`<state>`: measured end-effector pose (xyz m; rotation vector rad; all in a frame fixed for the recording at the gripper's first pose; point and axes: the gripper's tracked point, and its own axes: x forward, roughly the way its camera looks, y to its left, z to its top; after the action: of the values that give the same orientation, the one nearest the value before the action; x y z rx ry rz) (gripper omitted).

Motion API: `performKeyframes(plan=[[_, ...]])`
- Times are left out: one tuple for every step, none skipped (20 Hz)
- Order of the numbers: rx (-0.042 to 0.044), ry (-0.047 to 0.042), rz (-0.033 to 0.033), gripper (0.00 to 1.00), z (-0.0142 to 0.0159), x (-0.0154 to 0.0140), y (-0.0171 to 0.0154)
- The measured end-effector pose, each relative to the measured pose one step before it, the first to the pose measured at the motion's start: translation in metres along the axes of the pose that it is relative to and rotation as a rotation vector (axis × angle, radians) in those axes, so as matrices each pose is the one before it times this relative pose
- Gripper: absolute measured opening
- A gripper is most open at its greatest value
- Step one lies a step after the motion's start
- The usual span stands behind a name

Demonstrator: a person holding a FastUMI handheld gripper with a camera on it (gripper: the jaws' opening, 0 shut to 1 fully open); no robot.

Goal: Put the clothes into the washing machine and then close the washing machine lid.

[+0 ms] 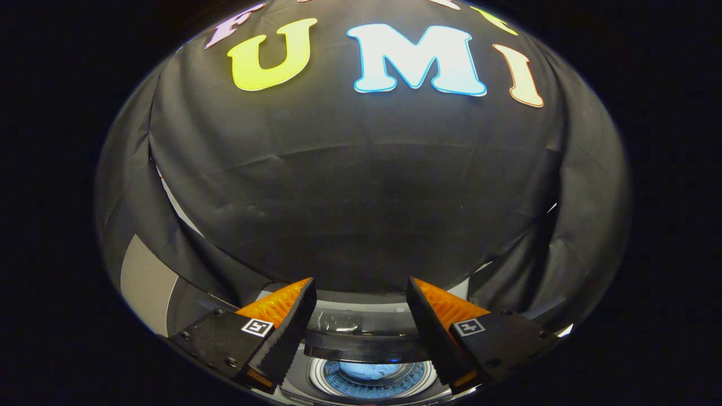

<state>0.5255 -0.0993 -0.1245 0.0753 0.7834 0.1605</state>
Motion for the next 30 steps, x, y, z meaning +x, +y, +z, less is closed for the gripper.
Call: performKeyframes(plan=[[-0.00329, -0.00051, 0.00255, 1.0, -0.00143, -0.00276, 0.00082], [-0.004, -0.00636, 0.00199, 1.0, -0.00197, -0.00247, 0.00014], [-0.00345, -0.0136, 0.00195, 1.0, -0.00089, -0.00339, 0.00016], [-0.00303, -0.0126, 0.00215, 1.0, -0.00244, -0.00363, 0.00084], [-0.001, -0.01444, 0.00117, 1.0, -0.00065, -0.0031, 0.0003], [0.00044, -0.0107, -0.00107, 1.0, -0.00262, -0.00364, 0.00023], [-0.00277, -0.00856, -0.00146, 1.0, -0.0008, -0.0023, 0.00037], [-0.0032, -0.0057, 0.00005, 1.0, -0.00292, -0.00329, 0.00069], [-0.00028, -0.00397, 0.00207, 1.0, -0.0023, -0.00102, 0.00018], [-0.00172, -0.00553, 0.00149, 1.0, -0.00141, -0.0034, 0.00058], [-0.00287, -0.00326, 0.0009, 1.0, -0.00153, -0.00322, 0.00044], [0.00069, -0.00527, -0.00061, 1.0, -0.00209, -0.00166, -0.00023], [-0.00057, -0.01138, -0.00114, 1.0, -0.00074, -0.0024, -0.00033], [-0.00205, -0.01208, -0.00133, 1.0, -0.0018, -0.00246, 0.00082], [0.00059, -0.01197, -0.00186, 1.0, -0.00069, -0.00286, 0.00032], [-0.00171, -0.00861, -0.00118, 1.0, -0.0035, -0.00284, 0.00059], [-0.00131, -0.00555, -0.00047, 1.0, -0.00268, -0.00287, 0.00036], [0.00017, -0.00583, -0.00097, 1.0, -0.00246, -0.0031, 0.00105], [0.00012, -0.00552, -0.00188, 1.0, -0.00309, -0.0034, -0.00009], [-0.00042, -0.00678, -0.00235, 1.0, -0.00389, -0.00416, 0.00024], [-0.00115, -0.01072, -0.00124, 1.0, -0.00309, -0.00412, 0.00052], [0.00054, -0.00926, -0.00089, 1.0, -0.00338, -0.00349, 0.00115], [0.00008, -0.0092, -0.00111, 1.0, -0.00218, -0.00317, 0.00062], [-0.0012, -0.00343, 0.00086, 1.0, -0.00387, -0.00302, -0.0003], [0.00524, -0.00977, -0.0028, 1.0, -0.00245, -0.0025, 0.0005], [-0.00024, -0.01366, -0.00271, 1.0, -0.00212, -0.0028, -0.00015], [-0.00311, -0.0125, -0.00103, 1.0, -0.00201, -0.00261, 0.0006], [-0.00403, -0.01978, -0.00007, 1.0, 0.00068, -0.0004, 0.00017], [-0.00037, -0.01156, -0.00024, 1.0, -0.00047, 0.00022, 0.00019], [-0.00153, -0.00703, 0.00003, 1.0, -0.00171, 0.00021, -0.00005]])
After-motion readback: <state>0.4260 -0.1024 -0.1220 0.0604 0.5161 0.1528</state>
